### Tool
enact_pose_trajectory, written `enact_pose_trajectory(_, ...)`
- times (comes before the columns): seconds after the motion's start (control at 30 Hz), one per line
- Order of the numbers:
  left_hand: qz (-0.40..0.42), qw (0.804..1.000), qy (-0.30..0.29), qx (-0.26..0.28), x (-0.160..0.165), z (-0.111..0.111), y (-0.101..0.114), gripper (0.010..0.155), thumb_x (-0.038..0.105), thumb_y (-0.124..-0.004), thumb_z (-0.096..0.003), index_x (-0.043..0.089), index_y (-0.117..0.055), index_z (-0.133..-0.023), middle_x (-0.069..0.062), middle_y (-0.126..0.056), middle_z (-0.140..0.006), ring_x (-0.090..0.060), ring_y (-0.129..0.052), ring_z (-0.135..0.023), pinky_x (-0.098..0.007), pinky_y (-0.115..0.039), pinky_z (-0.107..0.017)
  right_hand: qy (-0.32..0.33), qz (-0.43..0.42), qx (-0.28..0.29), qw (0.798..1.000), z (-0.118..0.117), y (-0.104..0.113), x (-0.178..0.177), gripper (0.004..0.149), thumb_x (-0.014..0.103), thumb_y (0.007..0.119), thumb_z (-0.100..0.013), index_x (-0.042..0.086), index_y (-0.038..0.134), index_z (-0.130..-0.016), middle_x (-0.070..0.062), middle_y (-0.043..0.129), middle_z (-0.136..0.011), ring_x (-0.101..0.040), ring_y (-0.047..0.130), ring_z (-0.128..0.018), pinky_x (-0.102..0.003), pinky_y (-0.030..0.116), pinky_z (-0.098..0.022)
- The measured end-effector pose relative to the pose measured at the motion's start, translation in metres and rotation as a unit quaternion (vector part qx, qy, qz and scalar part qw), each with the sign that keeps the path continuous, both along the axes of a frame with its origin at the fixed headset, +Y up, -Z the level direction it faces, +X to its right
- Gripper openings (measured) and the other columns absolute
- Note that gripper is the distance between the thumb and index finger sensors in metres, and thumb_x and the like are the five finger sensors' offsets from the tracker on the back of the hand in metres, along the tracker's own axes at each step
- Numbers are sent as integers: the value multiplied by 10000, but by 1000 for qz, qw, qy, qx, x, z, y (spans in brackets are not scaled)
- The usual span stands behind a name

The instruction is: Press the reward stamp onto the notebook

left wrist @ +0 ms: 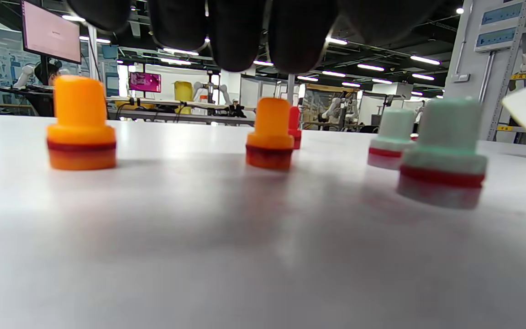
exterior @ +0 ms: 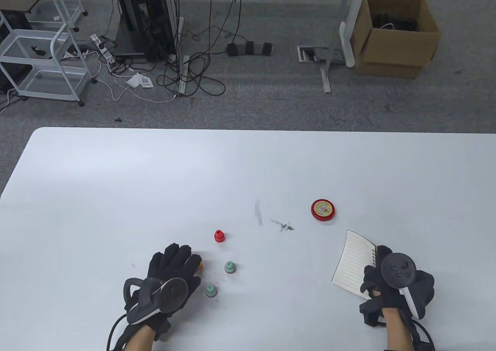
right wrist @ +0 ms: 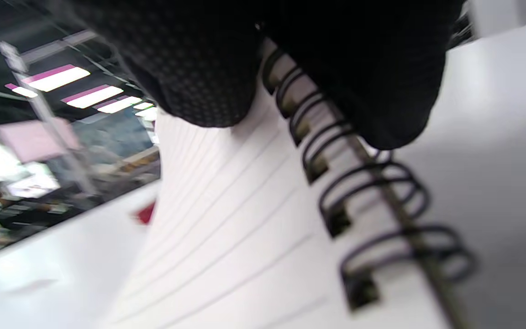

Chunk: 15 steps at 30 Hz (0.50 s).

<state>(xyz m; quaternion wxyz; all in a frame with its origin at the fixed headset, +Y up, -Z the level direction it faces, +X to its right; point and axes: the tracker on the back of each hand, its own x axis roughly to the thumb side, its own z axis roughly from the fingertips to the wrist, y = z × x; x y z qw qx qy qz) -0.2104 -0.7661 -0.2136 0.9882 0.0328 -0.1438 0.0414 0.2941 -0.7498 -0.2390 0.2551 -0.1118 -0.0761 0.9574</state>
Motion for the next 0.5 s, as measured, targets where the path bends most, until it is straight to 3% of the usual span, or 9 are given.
enact_pose_trajectory(0.2, 7, 1000, 6, 1, -3, -1, 1, 596, 558, -665, -492, 365, -706, -1053, -4, -648, -1199, -345, -586, -1140, -611, -556, -829, 91, -92, 33, 991, 6, 33, -36, 535, 184, 921, -340, 157, 735, -840, -72, 866, -713, -278, 1033, -437, -352, 971, -333)
enact_pose_trajectory(0.5, 8, 1000, 2, -2, -2, -1, 1, 592, 554, -663, -495, 366, -707, -1054, -1, -652, -1199, -342, -592, -1141, -611, -557, -832, 166, -151, -2, 975, 6, 27, -98, 606, 176, 919, -353, 102, 694, -911, -98, 852, -729, -295, 1027, -426, -346, 975, -308)
